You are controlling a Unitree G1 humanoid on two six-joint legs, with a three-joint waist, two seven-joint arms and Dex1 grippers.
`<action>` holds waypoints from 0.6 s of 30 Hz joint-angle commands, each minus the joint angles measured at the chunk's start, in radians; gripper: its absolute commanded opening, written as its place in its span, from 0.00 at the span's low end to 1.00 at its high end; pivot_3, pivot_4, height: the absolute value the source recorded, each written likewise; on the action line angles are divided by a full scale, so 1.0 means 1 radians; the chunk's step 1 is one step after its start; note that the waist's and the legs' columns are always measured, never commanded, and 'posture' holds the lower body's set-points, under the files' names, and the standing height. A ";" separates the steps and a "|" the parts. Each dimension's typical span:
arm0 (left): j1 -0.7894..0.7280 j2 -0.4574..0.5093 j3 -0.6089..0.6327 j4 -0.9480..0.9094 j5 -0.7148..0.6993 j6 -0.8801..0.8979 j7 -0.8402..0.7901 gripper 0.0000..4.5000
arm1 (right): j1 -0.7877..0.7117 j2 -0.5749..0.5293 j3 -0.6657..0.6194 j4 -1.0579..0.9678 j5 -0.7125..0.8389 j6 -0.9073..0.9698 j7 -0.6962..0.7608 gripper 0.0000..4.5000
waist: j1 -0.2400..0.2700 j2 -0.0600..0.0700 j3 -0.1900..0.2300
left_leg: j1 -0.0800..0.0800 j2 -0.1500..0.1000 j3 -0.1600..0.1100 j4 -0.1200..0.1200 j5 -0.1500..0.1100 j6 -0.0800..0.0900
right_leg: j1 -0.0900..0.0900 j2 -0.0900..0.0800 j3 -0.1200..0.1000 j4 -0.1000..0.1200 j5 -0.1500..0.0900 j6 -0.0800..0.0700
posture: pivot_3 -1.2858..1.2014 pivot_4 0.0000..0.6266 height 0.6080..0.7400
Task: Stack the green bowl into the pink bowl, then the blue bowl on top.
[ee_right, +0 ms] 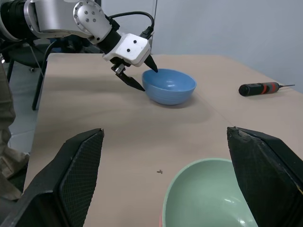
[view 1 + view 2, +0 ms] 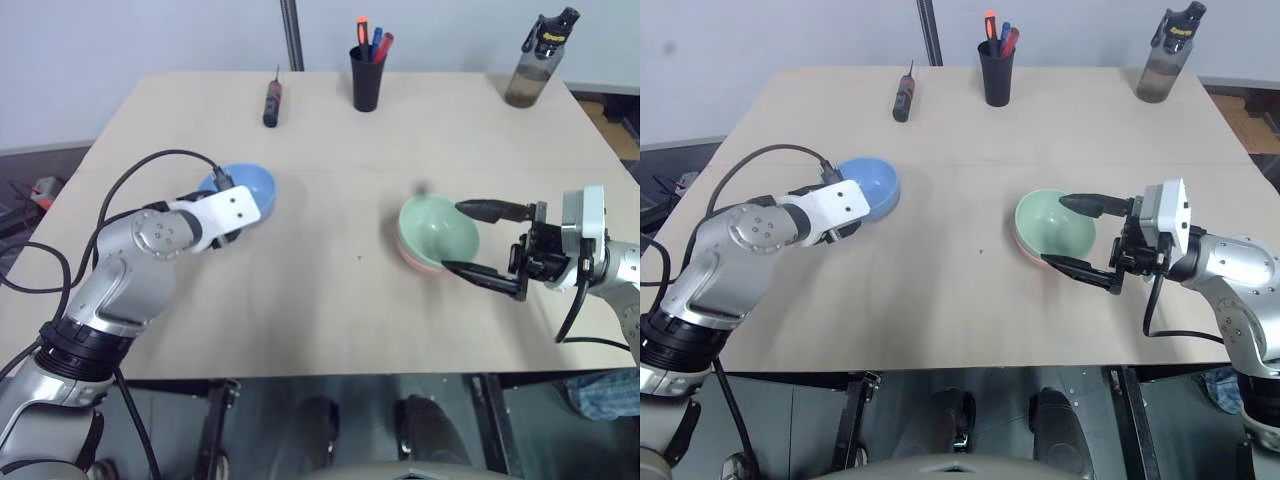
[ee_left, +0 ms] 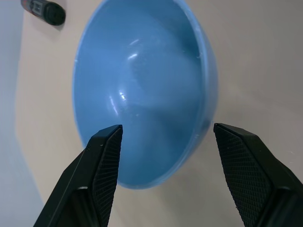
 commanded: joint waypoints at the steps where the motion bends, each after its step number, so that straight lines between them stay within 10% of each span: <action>1: -0.019 -0.001 0.016 -0.002 0.021 -0.018 -0.002 0.72 | 0.005 -0.012 -0.040 -0.047 0.001 -0.021 -0.011 0.97 | 0.000 0.000 0.000 | 0.000 0.000 0.000 0.000 0.000 0.000 | 0.000 0.000 0.000 0.000 0.000 0.000 | 0.52 0.24 1.00; 18: -0.017 -0.017 0.022 -0.009 0.034 -0.024 -0.017 0.72 | -0.038 0.018 -0.040 -0.076 0.066 -0.009 -0.063 0.97 | 0.000 0.000 0.000 | 0.000 0.000 0.000 0.000 0.000 0.000 | 0.000 0.000 0.000 0.000 0.000 0.000 | 0.52 0.24 1.00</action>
